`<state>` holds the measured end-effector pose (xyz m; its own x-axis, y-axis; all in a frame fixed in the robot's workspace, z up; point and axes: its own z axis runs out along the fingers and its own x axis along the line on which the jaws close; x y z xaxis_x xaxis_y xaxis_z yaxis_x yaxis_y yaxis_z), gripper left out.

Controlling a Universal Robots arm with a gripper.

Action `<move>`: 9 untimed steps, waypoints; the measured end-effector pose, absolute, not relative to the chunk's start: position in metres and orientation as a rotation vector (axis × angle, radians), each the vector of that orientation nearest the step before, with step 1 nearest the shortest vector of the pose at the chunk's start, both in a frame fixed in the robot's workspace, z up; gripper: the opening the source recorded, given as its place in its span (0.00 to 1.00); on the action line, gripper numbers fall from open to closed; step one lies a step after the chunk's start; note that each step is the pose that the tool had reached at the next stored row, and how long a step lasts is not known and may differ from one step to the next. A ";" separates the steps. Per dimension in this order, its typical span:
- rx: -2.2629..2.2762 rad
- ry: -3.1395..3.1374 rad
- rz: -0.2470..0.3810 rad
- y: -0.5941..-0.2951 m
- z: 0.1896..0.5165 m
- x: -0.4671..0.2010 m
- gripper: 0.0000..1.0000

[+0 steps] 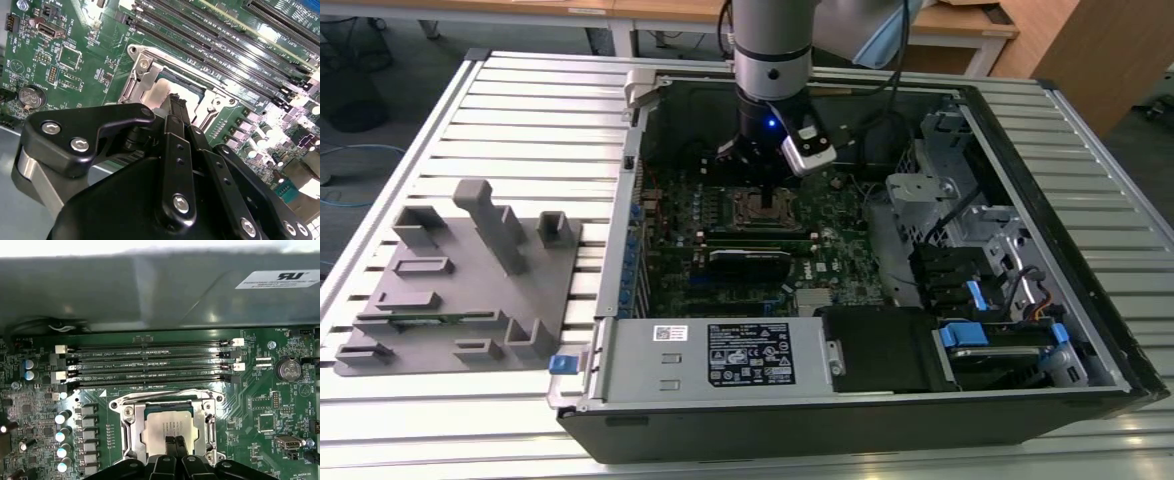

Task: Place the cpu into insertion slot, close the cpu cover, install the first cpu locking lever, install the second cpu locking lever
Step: 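Install the first cpu locking lever, then install the second cpu locking lever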

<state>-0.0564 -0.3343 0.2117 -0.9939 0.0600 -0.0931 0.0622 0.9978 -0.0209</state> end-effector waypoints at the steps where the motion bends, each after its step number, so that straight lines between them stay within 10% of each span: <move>1: 0.093 3.047 -0.036 -0.334 0.212 -0.056 0.11; 9: 0.093 3.047 -0.037 -0.335 0.211 -0.061 0.11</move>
<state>-0.0606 -0.3349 0.2113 -0.9939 0.0596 -0.0931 0.0619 0.9979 -0.0211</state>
